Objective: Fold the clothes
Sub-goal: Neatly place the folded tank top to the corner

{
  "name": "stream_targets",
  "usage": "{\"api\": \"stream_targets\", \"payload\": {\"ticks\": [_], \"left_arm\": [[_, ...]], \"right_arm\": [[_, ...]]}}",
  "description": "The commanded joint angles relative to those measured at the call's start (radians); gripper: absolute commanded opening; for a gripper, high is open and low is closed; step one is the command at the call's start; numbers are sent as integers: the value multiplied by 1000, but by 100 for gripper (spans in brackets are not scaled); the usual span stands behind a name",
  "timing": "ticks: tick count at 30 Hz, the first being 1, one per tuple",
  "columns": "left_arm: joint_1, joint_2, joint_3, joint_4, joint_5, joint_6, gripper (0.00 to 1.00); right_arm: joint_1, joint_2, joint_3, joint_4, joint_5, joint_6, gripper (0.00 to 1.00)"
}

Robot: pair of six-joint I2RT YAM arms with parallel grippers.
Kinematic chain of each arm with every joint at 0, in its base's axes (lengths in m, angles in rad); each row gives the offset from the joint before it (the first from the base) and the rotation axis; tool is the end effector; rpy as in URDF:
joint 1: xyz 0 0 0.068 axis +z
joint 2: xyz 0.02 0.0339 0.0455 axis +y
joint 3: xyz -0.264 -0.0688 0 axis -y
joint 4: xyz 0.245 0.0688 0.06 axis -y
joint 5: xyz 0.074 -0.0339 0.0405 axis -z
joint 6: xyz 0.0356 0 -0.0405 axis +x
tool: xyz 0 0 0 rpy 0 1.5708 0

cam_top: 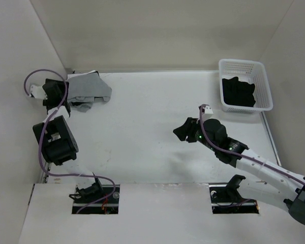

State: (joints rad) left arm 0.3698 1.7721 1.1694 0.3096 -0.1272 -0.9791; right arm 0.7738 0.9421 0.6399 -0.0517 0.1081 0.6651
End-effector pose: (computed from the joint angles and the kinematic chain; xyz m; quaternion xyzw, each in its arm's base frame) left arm 0.3837 0.1536 0.2511 -0.5299 0.6021 -0.1298 0.5830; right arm 0.1594 0.1504 0.2735 -0.0137 0.8198 0.3428 0.4585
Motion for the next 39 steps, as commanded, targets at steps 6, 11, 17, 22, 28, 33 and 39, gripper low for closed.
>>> {"api": "stream_targets", "payload": {"ticks": [6,11,17,22,28,33,39], "left_arm": [[-59,-34,-140,124,-3,-149,100],[-264,-221,-253,117,-204,-38,100],[-620,-329,-300,105,-371,143,100],[-867,-209,-148,16,-238,165,100],[-1108,-80,-31,-142,-131,198,100],[-1245,-57,-92,-153,-83,227,100],[-1338,-103,-270,-20,-86,188,100]], "right_arm": [[23,-3,40,39,-12,-10,57],[29,-8,27,42,8,-7,52],[22,14,-5,32,71,4,2],[2,-2,-57,38,185,31,14],[-6,-69,-141,10,240,60,55],[-14,-127,-197,-26,274,83,59],[-15,-157,-241,-33,288,120,60]]}}
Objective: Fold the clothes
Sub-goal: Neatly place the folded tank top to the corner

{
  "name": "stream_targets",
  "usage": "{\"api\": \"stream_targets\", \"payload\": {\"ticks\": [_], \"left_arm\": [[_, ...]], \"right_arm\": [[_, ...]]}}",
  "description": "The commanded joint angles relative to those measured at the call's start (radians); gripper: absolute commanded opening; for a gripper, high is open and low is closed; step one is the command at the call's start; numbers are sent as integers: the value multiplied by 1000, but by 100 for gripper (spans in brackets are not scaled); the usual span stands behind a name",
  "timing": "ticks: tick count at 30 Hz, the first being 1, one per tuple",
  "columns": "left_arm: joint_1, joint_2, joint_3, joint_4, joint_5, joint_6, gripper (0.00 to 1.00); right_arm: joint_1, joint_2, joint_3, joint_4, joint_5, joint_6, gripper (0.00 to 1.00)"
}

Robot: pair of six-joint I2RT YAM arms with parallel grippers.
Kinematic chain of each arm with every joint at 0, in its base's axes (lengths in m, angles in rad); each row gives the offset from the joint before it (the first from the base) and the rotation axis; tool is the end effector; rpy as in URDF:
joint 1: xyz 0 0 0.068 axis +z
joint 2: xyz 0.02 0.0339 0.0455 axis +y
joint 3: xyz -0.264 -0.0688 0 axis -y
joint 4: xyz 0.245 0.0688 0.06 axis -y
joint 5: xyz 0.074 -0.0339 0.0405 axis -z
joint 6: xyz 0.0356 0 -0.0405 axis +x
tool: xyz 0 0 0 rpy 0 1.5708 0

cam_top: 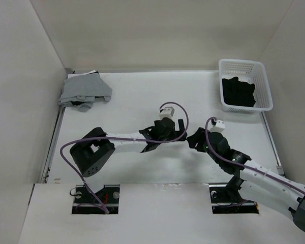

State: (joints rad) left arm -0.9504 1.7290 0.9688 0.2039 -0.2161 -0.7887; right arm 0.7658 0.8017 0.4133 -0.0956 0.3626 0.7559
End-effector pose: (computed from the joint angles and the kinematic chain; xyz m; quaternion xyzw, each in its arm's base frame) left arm 0.2230 -0.2989 0.1914 0.0180 0.8704 -0.3082 0.3836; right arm 0.1391 0.1162 0.2160 0.0891 0.8424 0.2389 0.4748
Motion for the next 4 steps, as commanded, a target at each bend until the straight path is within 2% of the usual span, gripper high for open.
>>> {"api": "stream_targets", "payload": {"ticks": [1,4], "left_arm": [[-24,-68,-91,110,1,-3,100],[-29,-66,-105,124,9,-9,100]], "right_arm": [[-7,-16,-16,11,35,33,60],[-7,-1,-2,10,36,36,60]]}}
